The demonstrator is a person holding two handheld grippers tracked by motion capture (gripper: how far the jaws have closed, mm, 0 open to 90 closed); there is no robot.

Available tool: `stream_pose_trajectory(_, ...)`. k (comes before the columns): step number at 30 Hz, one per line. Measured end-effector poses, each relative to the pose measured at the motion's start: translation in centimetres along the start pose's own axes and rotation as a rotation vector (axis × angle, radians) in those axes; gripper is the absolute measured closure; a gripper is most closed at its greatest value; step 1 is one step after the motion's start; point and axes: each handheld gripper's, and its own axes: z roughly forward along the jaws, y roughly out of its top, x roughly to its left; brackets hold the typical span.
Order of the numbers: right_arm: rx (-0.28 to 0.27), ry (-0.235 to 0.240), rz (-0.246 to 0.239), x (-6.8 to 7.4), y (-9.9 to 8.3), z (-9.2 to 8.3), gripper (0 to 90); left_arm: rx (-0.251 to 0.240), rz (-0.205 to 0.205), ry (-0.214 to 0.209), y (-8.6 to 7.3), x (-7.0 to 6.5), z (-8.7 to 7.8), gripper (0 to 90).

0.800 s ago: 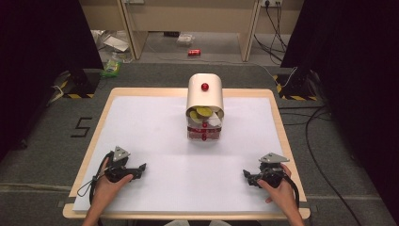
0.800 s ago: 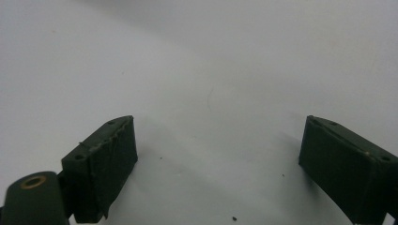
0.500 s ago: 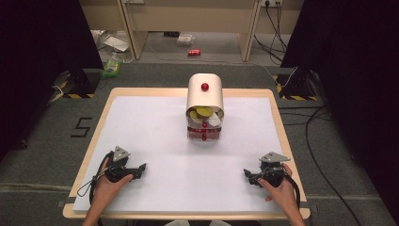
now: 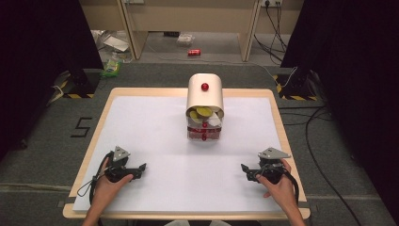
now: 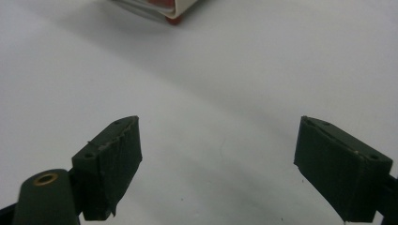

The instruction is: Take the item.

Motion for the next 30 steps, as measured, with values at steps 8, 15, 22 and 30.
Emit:
stream_pose_trajectory(8, -0.02, 0.016, -0.026, 0.8, 1.6, -0.2, 16.8, 0.0, 0.0, 0.0, 0.0, 0.0, 0.0, 13.2)
stream_pose_trajectory(15, -0.046, 0.037, -0.052, 1.6, 3.3, -0.2, 17.3, 0.0, 0.0, 0.0, 0.0, 0.0, 0.0, 13.2)
stream_pose_trajectory(22, -0.071, 0.069, -0.085, 2.9, 5.1, -0.1, 18.0, 0.0, 0.0, 0.0, 0.0, 0.0, 0.0, 13.1)
stream_pose_trajectory(30, -0.102, 0.094, -0.108, 4.1, 7.1, 0.4, 19.6, 0.0, -0.001, 0.001, 0.0, 0.0, 0.0, 13.2)
